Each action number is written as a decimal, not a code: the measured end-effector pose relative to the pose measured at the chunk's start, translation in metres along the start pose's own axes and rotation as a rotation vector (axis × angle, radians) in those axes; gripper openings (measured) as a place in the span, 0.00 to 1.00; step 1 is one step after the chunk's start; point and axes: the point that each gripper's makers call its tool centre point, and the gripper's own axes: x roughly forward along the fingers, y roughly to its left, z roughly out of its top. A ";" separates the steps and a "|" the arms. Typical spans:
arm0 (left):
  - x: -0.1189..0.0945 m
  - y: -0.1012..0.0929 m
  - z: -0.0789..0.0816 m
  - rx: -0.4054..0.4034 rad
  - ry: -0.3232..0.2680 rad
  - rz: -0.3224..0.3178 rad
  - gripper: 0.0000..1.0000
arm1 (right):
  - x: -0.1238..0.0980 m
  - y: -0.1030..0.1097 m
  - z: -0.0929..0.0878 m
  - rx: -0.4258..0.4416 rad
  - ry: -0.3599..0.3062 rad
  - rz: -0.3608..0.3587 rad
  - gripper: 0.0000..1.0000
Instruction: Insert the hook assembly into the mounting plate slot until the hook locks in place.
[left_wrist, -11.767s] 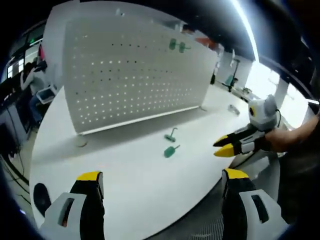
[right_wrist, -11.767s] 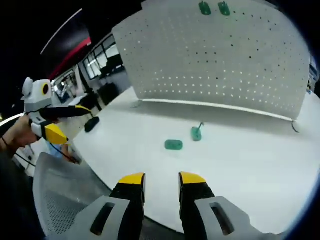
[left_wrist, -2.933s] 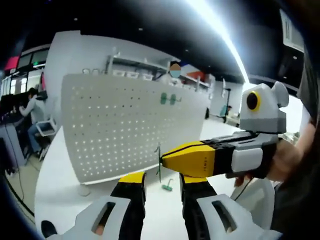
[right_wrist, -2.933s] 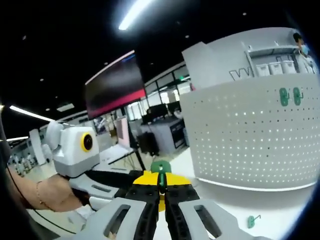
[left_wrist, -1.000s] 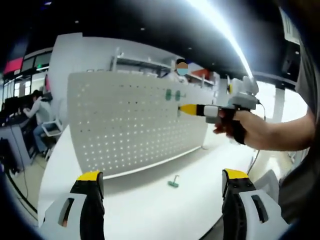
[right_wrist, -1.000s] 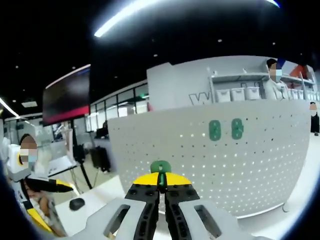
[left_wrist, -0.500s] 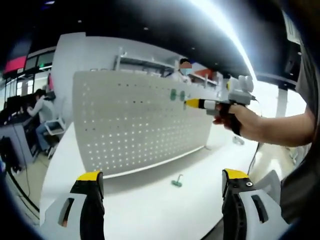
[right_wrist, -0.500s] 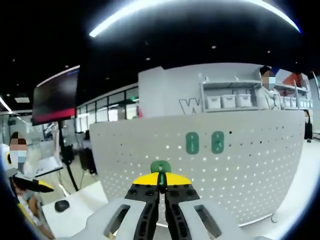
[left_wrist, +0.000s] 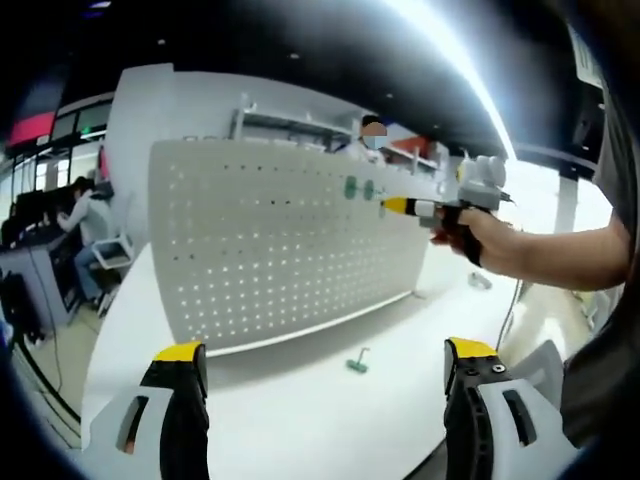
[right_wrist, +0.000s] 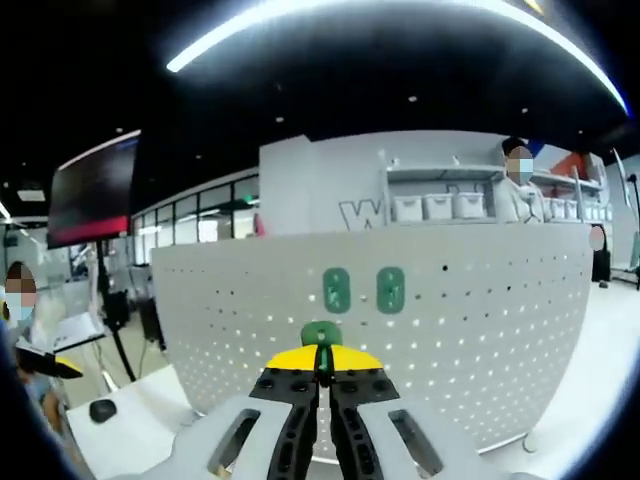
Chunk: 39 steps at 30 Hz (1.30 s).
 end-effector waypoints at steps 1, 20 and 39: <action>0.000 0.000 0.000 0.000 0.001 -0.001 1.00 | 0.000 -0.002 0.001 -0.001 -0.002 -0.006 0.00; 0.006 -0.004 -0.004 0.010 0.023 -0.010 1.00 | 0.011 -0.064 0.020 -0.035 -0.056 -0.145 0.00; 0.007 0.001 -0.008 0.010 0.042 0.004 0.99 | 0.033 -0.097 0.036 -0.031 -0.090 -0.193 0.00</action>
